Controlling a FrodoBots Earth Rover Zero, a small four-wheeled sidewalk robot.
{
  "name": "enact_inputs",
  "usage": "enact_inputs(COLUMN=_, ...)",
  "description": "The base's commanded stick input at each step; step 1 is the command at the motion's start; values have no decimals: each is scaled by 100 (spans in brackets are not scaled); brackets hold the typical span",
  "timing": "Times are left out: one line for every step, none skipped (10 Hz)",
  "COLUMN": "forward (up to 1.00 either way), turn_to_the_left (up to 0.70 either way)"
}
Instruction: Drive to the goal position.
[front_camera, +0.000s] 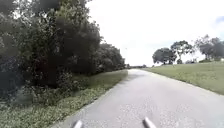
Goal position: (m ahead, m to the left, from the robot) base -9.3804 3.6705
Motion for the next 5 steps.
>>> enact_inputs(forward=0, turn_to_the_left=0)
enact_inputs(forward=0, turn_to_the_left=0)
enact_inputs(forward=0, turn_to_the_left=0)
enact_inputs(forward=0, turn_to_the_left=0)
enact_inputs(forward=0, turn_to_the_left=-13)
